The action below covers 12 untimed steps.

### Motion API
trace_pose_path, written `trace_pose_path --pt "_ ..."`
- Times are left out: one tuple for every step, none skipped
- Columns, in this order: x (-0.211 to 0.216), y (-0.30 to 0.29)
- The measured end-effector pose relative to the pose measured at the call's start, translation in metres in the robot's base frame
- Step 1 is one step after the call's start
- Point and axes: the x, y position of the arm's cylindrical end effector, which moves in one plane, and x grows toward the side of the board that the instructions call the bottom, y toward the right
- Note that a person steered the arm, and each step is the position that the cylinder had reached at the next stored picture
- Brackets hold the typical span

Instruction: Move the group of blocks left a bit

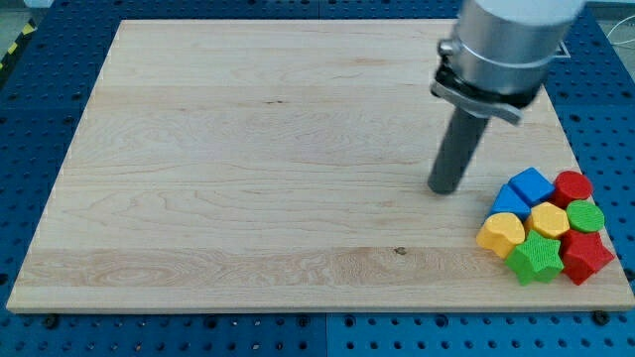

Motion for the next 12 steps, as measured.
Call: trace_pose_path --pt "-0.044 0.013" --pt "-0.055 0.061" --pt "-0.049 0.117" --pt "-0.023 0.177" --pt "0.021 0.213" --pt "0.041 0.217" --pt "0.082 0.217" --pt "0.122 0.217" --pt "0.123 0.217" --pt "0.123 0.209" --pt "0.123 0.190" --pt "0.123 0.162"
